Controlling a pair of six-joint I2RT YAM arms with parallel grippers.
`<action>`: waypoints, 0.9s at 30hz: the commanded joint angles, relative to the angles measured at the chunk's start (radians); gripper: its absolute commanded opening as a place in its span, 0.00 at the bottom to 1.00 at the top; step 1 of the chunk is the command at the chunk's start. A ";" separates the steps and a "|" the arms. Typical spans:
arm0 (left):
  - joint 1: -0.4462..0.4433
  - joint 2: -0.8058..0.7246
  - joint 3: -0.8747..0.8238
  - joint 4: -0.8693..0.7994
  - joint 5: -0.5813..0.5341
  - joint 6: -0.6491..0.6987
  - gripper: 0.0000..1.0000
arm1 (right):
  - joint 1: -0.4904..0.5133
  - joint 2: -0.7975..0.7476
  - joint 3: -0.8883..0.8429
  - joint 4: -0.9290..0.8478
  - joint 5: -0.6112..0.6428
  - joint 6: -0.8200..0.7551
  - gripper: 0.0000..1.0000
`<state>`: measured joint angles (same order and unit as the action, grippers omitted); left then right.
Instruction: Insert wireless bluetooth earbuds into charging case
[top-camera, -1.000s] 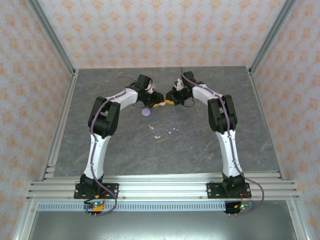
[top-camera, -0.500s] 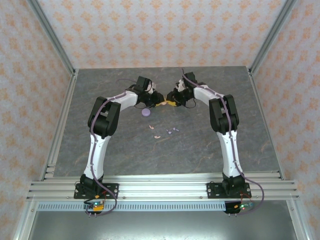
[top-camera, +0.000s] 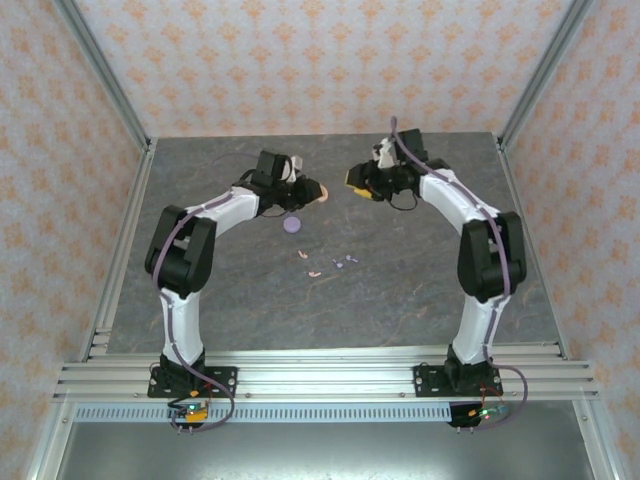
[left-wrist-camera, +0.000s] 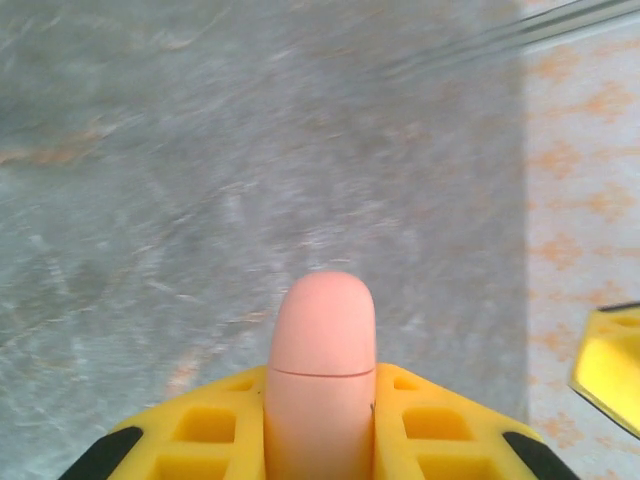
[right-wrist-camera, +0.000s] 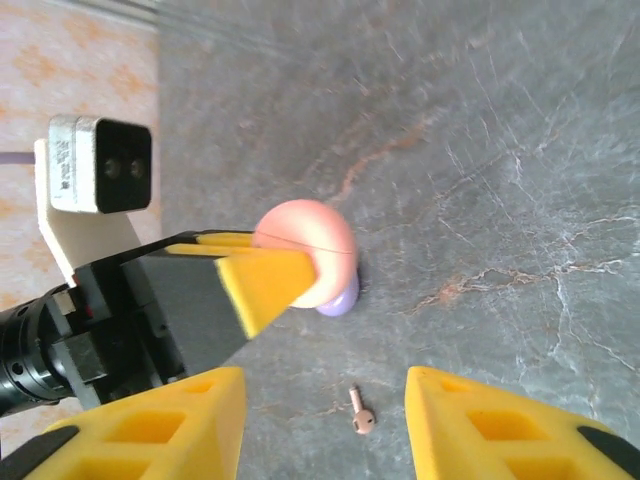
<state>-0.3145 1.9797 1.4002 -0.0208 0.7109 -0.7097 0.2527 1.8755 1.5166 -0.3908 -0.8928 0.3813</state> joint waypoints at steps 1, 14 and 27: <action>-0.007 -0.141 -0.042 0.113 0.045 -0.004 0.16 | -0.022 -0.109 -0.054 0.049 -0.034 -0.021 0.49; -0.032 -0.436 -0.142 0.216 0.194 0.058 0.17 | -0.028 -0.401 -0.188 0.365 -0.275 0.089 0.56; -0.057 -0.549 -0.153 0.249 0.238 0.084 0.17 | 0.055 -0.418 -0.131 0.374 -0.334 0.050 0.58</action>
<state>-0.3626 1.4704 1.2526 0.1883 0.9146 -0.6563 0.2943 1.4631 1.3392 -0.0521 -1.1835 0.4568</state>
